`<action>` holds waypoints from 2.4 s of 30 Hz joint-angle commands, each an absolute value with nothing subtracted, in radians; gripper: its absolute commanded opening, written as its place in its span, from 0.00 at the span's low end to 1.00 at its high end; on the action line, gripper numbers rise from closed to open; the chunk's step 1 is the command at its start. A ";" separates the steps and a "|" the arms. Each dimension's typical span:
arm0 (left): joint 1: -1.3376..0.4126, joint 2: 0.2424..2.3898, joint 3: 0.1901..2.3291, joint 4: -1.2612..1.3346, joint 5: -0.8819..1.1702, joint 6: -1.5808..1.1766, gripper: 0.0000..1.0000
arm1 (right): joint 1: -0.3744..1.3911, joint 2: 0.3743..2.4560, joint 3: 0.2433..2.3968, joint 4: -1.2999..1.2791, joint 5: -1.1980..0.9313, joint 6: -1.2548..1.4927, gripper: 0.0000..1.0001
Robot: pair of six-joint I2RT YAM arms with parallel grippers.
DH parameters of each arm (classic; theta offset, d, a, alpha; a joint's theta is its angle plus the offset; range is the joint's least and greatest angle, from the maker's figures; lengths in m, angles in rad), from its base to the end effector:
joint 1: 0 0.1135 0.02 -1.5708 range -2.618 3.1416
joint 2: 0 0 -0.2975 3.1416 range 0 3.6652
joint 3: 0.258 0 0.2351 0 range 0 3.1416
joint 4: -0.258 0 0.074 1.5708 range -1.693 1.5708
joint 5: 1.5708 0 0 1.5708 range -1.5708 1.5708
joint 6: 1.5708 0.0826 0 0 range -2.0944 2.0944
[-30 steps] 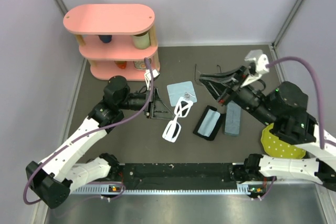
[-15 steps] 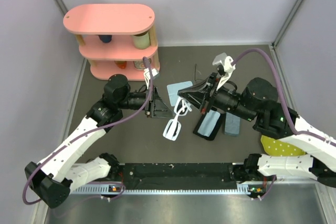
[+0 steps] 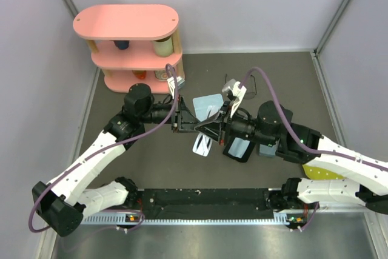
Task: Organize the sunglasses
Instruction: Fold the right temple of the sunglasses with the sunglasses, then adjust the sunglasses on the table.
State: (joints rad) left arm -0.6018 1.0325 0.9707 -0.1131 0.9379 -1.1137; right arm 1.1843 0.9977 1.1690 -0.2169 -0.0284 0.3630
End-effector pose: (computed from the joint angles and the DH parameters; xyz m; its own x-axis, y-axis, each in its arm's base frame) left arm 0.1429 -0.1789 0.3934 -0.9511 0.0093 -0.3087 0.3079 0.1052 -0.9456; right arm 0.0841 0.2129 0.4542 -0.3486 0.0850 -0.9334 -0.8694 0.3427 0.3559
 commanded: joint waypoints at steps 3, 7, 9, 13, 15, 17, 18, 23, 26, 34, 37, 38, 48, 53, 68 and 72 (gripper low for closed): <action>-0.597 1.017 1.011 0.106 0.995 -1.218 0.00 | 1.200 0.985 1.103 -0.146 -0.009 0.408 0.01; -0.597 1.015 1.008 0.163 1.017 -1.247 0.00 | 1.200 0.985 1.091 -0.149 0.057 0.417 0.01; -0.597 1.017 1.005 0.173 1.020 -1.247 0.00 | 1.201 0.985 1.101 -0.161 0.096 0.423 0.01; -0.591 1.032 1.000 0.114 1.011 -1.183 0.00 | 1.200 0.980 1.161 -0.195 0.190 0.434 0.17; -0.589 1.048 0.997 0.069 1.006 -1.151 0.00 | 1.200 0.970 1.212 -0.212 0.242 0.439 0.25; -0.588 1.058 0.991 0.055 1.003 -1.114 0.00 | 1.200 0.960 1.250 -0.219 0.274 0.433 0.32; -0.586 1.061 0.989 0.051 1.003 -1.105 0.00 | 1.198 0.957 1.262 -0.241 0.311 0.431 0.32; -0.578 1.080 1.002 0.023 0.994 -1.040 0.00 | 1.200 0.937 1.281 -0.304 0.350 0.425 0.16; -0.574 1.089 1.022 0.005 0.982 -1.009 0.00 | 1.201 0.911 1.253 -0.339 0.353 0.449 0.07; -0.561 1.097 1.100 -0.179 0.827 -0.895 0.00 | 1.200 0.920 1.239 -0.385 0.180 0.468 0.28; -0.554 1.100 1.150 -0.264 0.723 -0.882 0.00 | 1.200 0.945 1.249 -0.414 0.111 0.491 0.41; -0.549 1.103 1.175 -0.287 0.697 -0.884 0.00 | 1.201 0.956 1.247 -0.422 0.103 0.497 0.44; -0.517 1.120 1.201 -0.334 0.663 -1.000 0.00 | 1.198 1.000 1.235 -0.428 0.115 0.506 0.52; -0.514 1.120 1.197 -0.322 0.676 -1.014 0.00 | 1.200 1.022 1.236 -0.442 0.166 0.492 0.52; -0.492 1.117 1.192 -0.337 0.689 -0.996 0.00 | 1.200 1.017 1.241 -0.451 0.230 0.451 0.46; -0.492 1.118 1.193 -0.334 0.693 -0.999 0.00 | 1.200 1.043 1.250 -0.453 0.202 0.457 0.43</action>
